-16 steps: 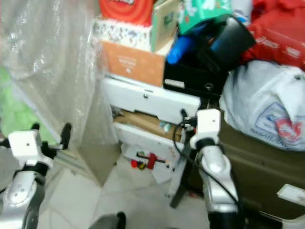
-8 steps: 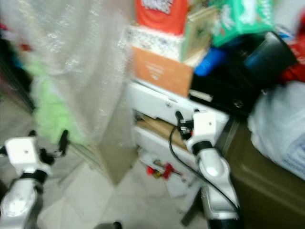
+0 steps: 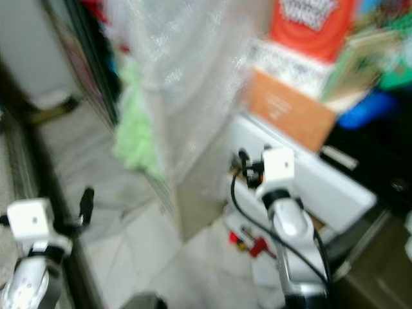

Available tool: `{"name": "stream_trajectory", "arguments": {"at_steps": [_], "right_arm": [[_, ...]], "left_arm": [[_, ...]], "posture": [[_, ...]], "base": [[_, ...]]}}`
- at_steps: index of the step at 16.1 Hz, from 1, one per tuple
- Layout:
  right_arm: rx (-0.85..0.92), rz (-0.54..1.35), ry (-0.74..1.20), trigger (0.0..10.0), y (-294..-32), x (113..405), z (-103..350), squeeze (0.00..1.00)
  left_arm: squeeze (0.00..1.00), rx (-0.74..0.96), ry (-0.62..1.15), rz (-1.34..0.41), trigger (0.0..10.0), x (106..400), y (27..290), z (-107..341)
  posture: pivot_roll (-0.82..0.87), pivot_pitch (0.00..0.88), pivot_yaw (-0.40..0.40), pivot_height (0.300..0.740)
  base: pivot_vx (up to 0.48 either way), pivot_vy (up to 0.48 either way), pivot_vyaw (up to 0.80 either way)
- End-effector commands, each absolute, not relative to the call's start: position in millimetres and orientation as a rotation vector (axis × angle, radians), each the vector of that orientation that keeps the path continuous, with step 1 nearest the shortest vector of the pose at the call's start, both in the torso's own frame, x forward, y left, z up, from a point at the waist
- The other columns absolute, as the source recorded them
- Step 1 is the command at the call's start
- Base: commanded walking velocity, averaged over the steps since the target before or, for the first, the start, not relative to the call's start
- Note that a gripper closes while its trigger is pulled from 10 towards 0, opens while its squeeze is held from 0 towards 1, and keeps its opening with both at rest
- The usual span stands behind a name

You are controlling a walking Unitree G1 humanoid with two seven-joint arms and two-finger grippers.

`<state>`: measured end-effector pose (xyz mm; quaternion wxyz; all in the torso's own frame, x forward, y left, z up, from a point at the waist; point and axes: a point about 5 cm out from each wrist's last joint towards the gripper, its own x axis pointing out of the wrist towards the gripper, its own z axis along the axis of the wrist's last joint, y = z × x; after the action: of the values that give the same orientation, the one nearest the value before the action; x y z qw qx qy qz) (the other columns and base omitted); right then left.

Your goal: Clean up the room

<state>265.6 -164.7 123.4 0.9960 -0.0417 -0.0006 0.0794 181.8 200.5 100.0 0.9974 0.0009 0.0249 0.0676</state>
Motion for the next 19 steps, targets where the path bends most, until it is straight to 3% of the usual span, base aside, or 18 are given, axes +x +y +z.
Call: {"name": "stream_trajectory", "arguments": {"at_steps": [1,19], "right_arm": [[-0.081,0.167,-0.018,10.0,-161,267,128,0.00],[-0.087,0.221,-0.032,10.0,-155,270,135,0.00]], "left_arm": [[0.00,0.022,0.042,0.137,10.0,184,203,104],[0.00,0.021,0.037,0.106,10.0,194,197,109]], "posture": [[-0.05,0.000,-0.035,0.740],[-0.05,0.000,-0.040,0.740]], "base": [[0.000,0.000,0.80],[0.000,0.000,0.80]]}}
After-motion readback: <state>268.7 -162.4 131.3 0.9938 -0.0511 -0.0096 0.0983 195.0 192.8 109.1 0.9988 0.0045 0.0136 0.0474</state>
